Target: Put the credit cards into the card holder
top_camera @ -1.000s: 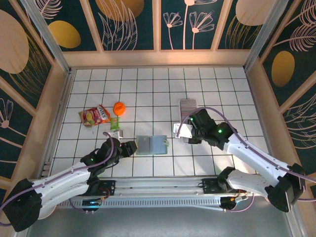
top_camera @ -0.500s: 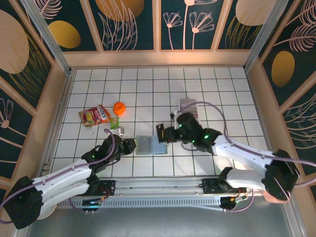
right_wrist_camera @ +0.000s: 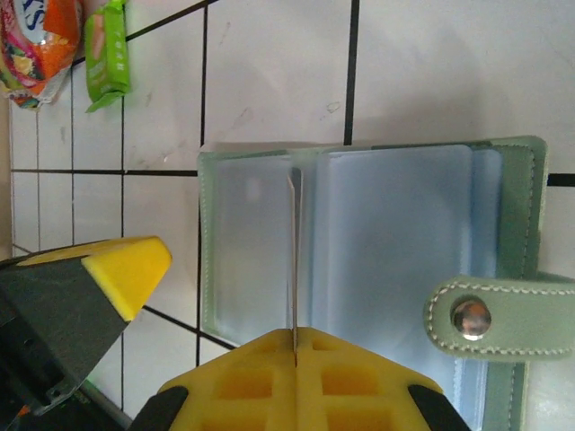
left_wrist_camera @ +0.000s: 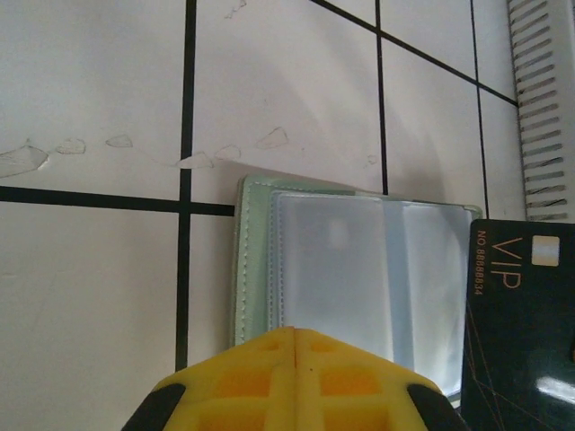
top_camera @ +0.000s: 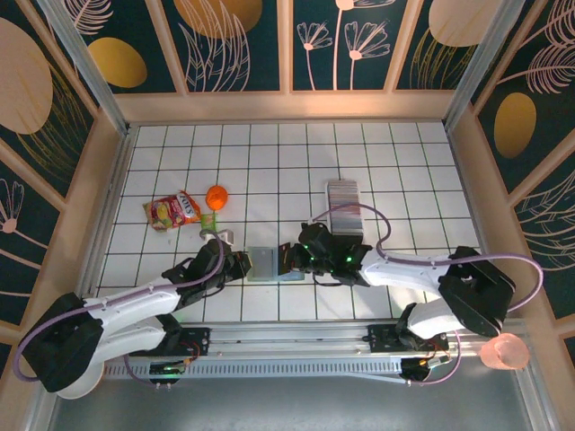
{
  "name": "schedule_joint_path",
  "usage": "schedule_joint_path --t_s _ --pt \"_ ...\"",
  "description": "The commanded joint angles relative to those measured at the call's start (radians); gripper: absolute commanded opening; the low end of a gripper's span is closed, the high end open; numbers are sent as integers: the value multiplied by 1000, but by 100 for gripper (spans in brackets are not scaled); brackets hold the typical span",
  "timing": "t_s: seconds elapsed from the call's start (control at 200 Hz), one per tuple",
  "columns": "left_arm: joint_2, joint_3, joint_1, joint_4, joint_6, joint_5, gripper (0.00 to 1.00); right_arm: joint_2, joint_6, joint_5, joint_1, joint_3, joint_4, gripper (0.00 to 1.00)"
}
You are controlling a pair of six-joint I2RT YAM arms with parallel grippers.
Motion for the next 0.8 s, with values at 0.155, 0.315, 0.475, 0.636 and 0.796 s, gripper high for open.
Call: schedule_joint_path --t_s 0.155,0.315,0.475,0.636,0.796 --pt "28 -15 9 41 3 13 5 73 28 32 0 11 97 0" --pt "45 -20 9 30 4 -1 5 109 26 5 -4 28 108 0" --pt "59 -29 9 24 10 -15 4 122 36 0 -5 28 125 0" --pt "77 -32 9 25 18 -28 3 115 50 -9 -8 25 127 0" --pt "97 -25 9 24 24 -29 2 105 71 -21 -8 15 146 0"
